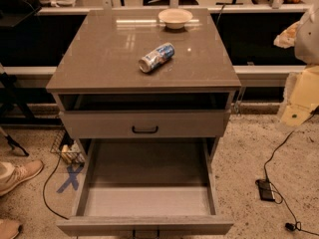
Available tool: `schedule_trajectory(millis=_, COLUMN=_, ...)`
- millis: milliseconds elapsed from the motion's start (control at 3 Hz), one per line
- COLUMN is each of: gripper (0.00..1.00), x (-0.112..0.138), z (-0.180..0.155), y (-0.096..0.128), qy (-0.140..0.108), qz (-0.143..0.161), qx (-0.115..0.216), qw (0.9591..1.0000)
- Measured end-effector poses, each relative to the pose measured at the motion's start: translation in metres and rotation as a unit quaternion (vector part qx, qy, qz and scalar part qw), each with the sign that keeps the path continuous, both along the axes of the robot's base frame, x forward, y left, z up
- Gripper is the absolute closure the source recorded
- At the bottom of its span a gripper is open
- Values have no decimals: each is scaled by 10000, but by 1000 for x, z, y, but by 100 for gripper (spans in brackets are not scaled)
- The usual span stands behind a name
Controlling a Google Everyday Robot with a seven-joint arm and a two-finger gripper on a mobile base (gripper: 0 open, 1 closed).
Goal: Place redbull can into middle drawer
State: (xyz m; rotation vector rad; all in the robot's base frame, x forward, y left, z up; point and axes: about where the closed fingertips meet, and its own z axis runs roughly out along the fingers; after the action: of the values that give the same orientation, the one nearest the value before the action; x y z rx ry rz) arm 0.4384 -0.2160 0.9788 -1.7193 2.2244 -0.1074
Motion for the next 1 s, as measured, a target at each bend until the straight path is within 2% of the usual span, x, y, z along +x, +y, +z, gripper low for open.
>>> schedule_trajectory(millis=333, gripper=0, x=0, z=0, y=0, qy=0, qz=1, qx=1, qw=10000)
schedule_trajectory(millis=667, gripper=0, x=40, z=-3, y=21, qy=-134, qz=448, qx=297, qw=9985)
schedule_trajectory(millis=1000, gripper=0, x=102, z=-9, y=61, qy=-252, qz=1042, qx=686, qw=9919)
